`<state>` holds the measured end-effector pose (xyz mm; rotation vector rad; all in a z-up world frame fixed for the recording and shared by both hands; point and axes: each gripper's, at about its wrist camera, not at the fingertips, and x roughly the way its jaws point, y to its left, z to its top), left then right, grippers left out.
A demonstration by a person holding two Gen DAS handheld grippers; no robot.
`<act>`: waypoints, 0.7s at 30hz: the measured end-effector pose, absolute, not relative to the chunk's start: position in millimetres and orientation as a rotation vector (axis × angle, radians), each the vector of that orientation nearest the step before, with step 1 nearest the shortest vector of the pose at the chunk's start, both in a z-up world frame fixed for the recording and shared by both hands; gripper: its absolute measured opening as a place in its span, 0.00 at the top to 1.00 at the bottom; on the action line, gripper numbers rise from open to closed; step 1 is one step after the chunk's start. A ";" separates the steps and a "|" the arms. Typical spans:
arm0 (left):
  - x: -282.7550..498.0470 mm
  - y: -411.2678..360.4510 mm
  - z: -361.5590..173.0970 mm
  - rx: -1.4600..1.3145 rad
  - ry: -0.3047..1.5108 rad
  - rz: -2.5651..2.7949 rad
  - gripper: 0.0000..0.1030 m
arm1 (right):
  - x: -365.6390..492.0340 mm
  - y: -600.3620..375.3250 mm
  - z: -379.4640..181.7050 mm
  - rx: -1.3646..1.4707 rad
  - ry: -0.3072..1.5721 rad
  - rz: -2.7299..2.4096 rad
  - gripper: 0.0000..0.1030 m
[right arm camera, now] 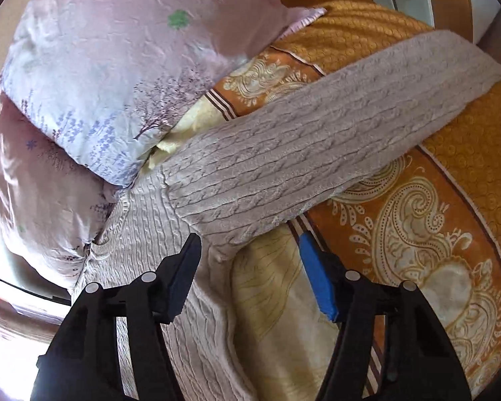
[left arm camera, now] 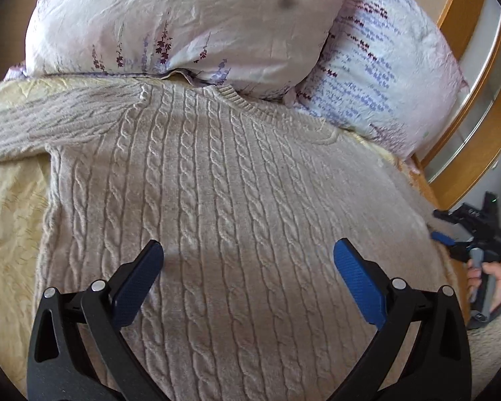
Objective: Fold small clothes
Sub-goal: 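Grasp the cuff of the sweater sleeve with the right tool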
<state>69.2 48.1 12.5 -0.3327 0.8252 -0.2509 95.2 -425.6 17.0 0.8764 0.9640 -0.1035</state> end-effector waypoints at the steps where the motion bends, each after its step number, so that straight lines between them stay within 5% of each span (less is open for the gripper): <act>1: 70.1 51.0 11.8 -0.352 0.817 -0.254 0.02 | 95.9 -425.7 17.8 0.874 0.953 -0.108 0.38; 6: 71.0 53.4 7.3 -0.396 0.817 -0.267 0.02 | 103.5 -432.5 13.6 0.917 0.905 -0.115 0.40; 13: 70.7 59.0 5.2 -0.423 0.813 -0.283 0.02 | 92.6 -477.2 1.1 1.040 0.807 -0.253 0.70; 21: 71.0 61.5 4.9 -0.443 0.808 -0.292 0.02 | 62.0 -531.5 -6.4 1.123 0.684 -0.419 0.76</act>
